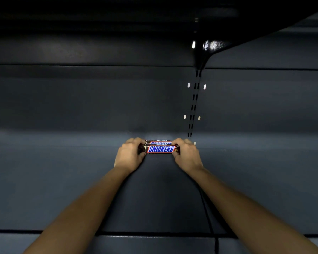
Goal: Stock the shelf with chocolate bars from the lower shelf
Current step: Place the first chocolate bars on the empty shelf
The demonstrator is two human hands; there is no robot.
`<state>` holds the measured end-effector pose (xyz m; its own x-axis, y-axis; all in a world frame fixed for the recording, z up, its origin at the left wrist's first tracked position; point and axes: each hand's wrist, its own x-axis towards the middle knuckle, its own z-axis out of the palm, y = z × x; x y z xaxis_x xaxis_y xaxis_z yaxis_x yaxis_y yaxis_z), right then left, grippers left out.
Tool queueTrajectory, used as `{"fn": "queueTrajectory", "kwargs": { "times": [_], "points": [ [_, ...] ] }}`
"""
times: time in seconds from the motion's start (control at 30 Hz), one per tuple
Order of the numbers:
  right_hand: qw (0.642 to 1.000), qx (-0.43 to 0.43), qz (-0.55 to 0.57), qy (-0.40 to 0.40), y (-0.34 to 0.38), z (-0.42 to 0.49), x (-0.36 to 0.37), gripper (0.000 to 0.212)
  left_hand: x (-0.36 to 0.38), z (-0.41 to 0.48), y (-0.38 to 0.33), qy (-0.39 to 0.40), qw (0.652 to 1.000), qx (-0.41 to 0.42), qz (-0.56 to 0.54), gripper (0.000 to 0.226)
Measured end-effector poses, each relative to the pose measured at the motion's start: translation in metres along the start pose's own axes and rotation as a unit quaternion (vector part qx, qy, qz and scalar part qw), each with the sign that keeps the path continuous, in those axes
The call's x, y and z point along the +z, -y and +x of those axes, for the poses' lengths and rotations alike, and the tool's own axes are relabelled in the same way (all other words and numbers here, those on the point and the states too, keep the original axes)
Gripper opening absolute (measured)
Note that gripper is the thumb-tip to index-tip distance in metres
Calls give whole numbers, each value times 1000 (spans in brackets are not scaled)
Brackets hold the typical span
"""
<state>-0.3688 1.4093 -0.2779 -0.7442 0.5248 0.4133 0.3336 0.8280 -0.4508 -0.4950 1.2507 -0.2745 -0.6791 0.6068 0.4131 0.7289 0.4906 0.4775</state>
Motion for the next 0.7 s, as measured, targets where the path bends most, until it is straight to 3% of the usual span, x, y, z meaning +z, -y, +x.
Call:
{"fn": "queueTrajectory", "kwargs": {
  "times": [0.2,0.4,0.7],
  "points": [
    [1000,-2,2,-1,1,1,0,23,0,0,0,-3,999,-20,-34,35],
    [1000,3,-4,-4,5,-3,-2,26,-1,-5,-6,1,1000,-18,6,37],
    [998,53,-28,-29,6,-27,-22,34,3,-17,-40,-70,993,58,81,32]
  ]
}}
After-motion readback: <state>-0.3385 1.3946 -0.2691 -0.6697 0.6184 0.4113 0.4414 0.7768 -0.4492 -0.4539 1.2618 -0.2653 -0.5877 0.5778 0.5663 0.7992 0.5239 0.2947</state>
